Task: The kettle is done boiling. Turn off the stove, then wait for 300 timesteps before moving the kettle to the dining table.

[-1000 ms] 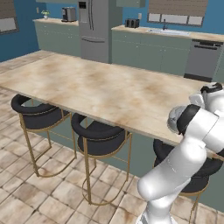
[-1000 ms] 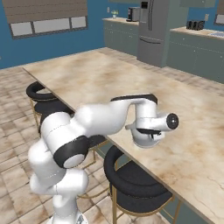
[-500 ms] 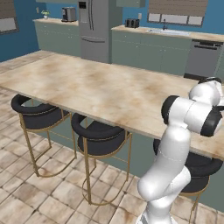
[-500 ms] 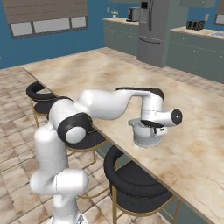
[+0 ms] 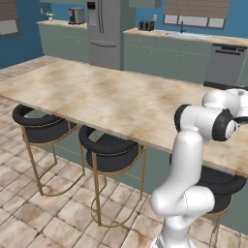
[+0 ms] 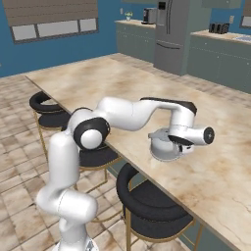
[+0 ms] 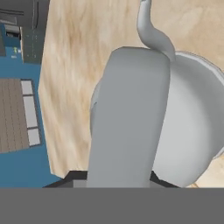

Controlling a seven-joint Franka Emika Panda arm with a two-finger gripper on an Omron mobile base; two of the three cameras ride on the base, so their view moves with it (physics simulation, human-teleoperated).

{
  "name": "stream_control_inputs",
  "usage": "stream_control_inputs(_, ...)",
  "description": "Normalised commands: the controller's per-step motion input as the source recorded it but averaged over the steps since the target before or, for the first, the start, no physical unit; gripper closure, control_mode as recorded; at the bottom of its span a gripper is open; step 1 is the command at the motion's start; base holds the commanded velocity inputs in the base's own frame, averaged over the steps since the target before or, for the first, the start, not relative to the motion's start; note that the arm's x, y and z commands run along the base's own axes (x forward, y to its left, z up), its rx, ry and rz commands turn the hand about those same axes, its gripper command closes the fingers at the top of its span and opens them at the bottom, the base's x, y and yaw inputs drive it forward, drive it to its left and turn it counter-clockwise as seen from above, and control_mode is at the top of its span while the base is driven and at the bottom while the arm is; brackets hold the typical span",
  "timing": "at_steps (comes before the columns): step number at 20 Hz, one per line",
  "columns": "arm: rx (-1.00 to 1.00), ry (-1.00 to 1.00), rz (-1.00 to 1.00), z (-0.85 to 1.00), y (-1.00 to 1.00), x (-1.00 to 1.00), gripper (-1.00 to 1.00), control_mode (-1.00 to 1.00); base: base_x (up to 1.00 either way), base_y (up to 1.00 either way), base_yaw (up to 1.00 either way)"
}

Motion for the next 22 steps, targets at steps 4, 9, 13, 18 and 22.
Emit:
stream_control_inputs(4,0.0,0.0,0.0,-0.05,0.0,0.01,-1.0,-1.0,0.0,0.0,0.0)
stream_control_inputs(9,0.0,0.0,0.0,0.0,0.0,0.0,-1.0,-1.0,0.0,0.0,0.0)
stream_control_inputs(13,0.0,0.0,0.0,0.0,0.0,0.05,-1.0,-1.0,0.0,0.0,0.0)
stream_control_inputs(18,0.0,0.0,0.0,0.0,0.02,0.1,-1.0,-1.0,0.0,0.0,0.0)
stream_control_inputs(22,0.0,0.01,0.0,0.0,0.03,0.17,-1.0,-1.0,0.0,0.0,0.0)
